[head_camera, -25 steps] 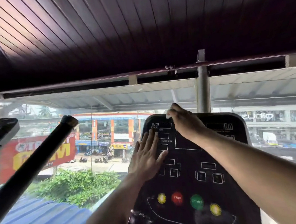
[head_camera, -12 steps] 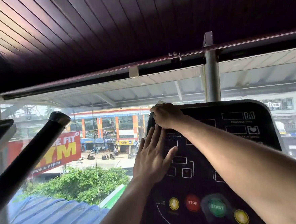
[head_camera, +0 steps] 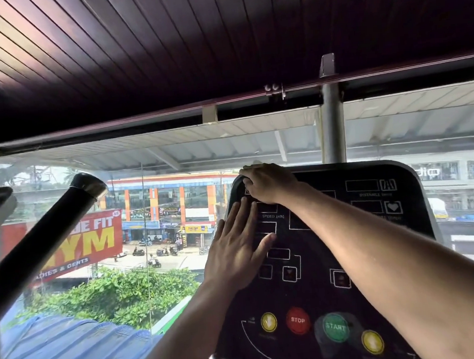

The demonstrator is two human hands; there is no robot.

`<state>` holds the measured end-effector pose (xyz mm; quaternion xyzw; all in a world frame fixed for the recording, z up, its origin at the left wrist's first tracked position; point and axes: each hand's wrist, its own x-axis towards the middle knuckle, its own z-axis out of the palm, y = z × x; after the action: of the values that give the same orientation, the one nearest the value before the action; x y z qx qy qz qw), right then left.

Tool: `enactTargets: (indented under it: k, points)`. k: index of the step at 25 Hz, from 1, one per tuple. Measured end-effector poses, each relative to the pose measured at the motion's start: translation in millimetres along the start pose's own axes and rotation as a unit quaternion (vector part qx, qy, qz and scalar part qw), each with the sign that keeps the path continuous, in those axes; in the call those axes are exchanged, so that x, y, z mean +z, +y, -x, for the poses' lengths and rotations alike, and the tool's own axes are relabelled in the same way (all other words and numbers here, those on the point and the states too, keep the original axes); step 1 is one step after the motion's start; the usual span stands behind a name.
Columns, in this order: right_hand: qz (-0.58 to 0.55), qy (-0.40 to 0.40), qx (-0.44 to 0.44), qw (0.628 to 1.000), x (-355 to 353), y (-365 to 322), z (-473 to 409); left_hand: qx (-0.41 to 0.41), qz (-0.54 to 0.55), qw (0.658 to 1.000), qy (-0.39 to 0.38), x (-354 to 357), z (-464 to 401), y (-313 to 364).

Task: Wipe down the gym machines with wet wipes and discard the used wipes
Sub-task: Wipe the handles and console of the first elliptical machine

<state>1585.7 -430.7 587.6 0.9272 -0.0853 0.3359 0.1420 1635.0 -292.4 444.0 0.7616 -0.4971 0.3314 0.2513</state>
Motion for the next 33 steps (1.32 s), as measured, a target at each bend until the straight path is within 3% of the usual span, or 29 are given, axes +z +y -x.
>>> enactTargets:
  k: [4, 10, 15, 20, 24, 29, 33]
  points:
    - [0.021, 0.095, 0.024, 0.995, 3, 24, 19, 0.000, -0.006, 1.000, -0.006, -1, 1, 1]
    - [0.021, 0.056, 0.039, 0.997, -3, 21, 26, -0.011, -0.001, 1.000, -0.015, -5, 3, 4]
    - [0.051, 0.125, 0.064, 0.989, -4, 31, 50, -0.007, -0.003, 1.000, -0.013, -6, 4, 5]
    - [0.076, 0.099, 0.051, 0.991, -5, 29, 54, -0.008, -0.002, 1.000, -0.010, -5, 4, 5]
    - [0.076, 0.147, 0.107, 0.980, -4, 28, 60, -0.003, 0.002, 1.000, -0.006, -2, 2, 3]
    - [0.066, 0.116, 0.077, 0.988, -7, 30, 60, -0.001, 0.003, 1.000, -0.002, 0, 1, 0]
    - [0.046, 0.144, 0.104, 0.983, -8, 26, 69, -0.001, 0.004, 1.000, 0.001, 1, 0, 0]
